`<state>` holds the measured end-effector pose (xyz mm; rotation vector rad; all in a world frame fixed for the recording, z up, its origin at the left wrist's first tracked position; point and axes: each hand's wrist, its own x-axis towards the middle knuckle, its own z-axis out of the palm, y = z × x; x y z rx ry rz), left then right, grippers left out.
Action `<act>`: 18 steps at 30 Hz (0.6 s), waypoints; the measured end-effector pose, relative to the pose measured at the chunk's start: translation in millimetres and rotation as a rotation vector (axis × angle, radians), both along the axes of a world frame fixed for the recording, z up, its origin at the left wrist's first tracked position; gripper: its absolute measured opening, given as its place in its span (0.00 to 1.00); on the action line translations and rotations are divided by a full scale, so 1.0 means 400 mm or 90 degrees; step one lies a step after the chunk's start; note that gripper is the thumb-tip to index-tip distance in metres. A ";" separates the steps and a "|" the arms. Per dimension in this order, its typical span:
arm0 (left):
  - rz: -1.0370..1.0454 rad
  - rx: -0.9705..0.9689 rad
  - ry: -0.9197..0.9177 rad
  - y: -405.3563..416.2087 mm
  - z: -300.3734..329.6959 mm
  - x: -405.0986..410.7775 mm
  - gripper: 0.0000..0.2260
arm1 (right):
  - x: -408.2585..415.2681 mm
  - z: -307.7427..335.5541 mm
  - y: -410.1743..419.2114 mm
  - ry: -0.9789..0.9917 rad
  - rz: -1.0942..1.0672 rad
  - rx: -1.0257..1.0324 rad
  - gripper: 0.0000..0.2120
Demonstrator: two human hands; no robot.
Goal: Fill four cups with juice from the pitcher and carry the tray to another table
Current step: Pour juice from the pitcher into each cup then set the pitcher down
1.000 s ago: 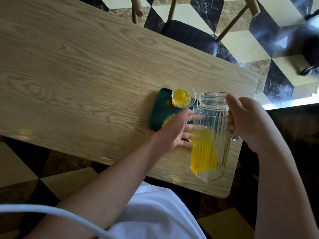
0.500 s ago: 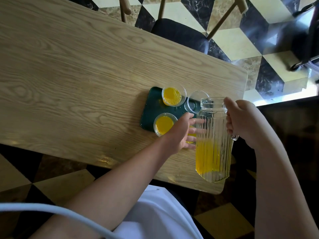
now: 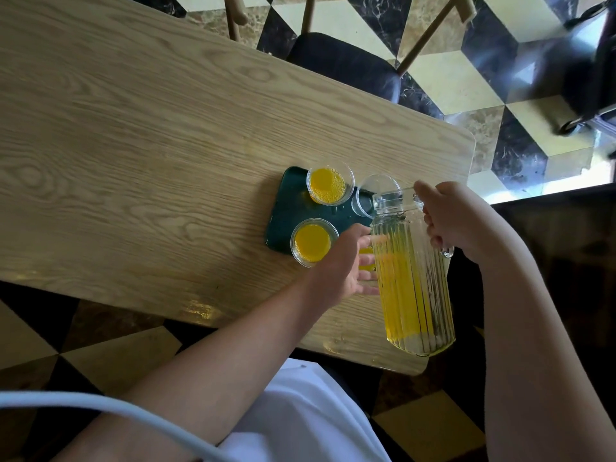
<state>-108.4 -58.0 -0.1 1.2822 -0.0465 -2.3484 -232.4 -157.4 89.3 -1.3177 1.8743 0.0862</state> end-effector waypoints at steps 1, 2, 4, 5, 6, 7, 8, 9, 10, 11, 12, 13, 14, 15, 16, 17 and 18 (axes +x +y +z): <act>-0.001 0.001 0.000 0.002 -0.001 -0.002 0.26 | -0.001 -0.004 -0.003 0.006 0.001 0.006 0.17; -0.004 0.002 -0.001 0.003 -0.002 -0.002 0.26 | -0.001 -0.006 -0.006 0.010 0.000 0.011 0.17; -0.010 0.005 0.000 0.007 -0.004 -0.002 0.27 | -0.002 -0.010 -0.010 0.010 0.003 0.026 0.16; -0.014 0.007 -0.001 0.009 -0.005 -0.001 0.28 | -0.002 -0.011 -0.011 0.013 0.010 0.031 0.16; -0.016 0.010 -0.003 0.009 -0.005 0.000 0.29 | -0.002 -0.013 -0.013 0.016 0.008 0.035 0.16; -0.014 0.014 -0.007 0.009 -0.004 0.001 0.29 | -0.003 -0.015 -0.015 0.019 0.009 0.034 0.17; -0.011 0.018 -0.010 0.009 -0.003 0.002 0.30 | -0.001 -0.014 -0.016 0.021 0.007 0.033 0.19; -0.009 0.020 -0.015 0.007 -0.005 0.002 0.30 | 0.001 -0.016 -0.019 0.021 0.011 0.033 0.20; -0.008 0.022 -0.017 0.006 -0.006 0.002 0.30 | 0.004 -0.018 -0.021 0.021 0.018 0.038 0.20; -0.008 0.026 -0.019 0.004 -0.007 0.001 0.31 | 0.006 -0.018 -0.024 0.025 0.032 0.039 0.21; -0.008 0.031 -0.018 0.002 -0.008 0.000 0.32 | 0.008 -0.017 -0.027 0.032 0.036 0.041 0.20; -0.008 0.034 -0.018 -0.002 -0.008 0.000 0.32 | 0.008 -0.016 -0.030 0.040 0.036 0.046 0.20; -0.010 0.037 -0.018 -0.007 -0.008 -0.001 0.31 | 0.010 -0.014 -0.032 0.050 0.036 0.051 0.19; -0.012 0.039 -0.021 -0.010 -0.009 -0.002 0.30 | 0.009 -0.015 -0.035 0.057 0.041 0.053 0.19; -0.012 0.043 -0.025 -0.014 -0.008 -0.002 0.28 | 0.009 -0.017 -0.038 0.064 0.043 0.057 0.19; -0.012 0.046 -0.027 -0.017 -0.007 -0.002 0.28 | 0.009 -0.021 -0.040 0.069 0.045 0.057 0.19; -0.013 0.050 -0.027 -0.019 -0.006 -0.002 0.28 | 0.011 -0.021 -0.041 0.071 0.044 0.058 0.19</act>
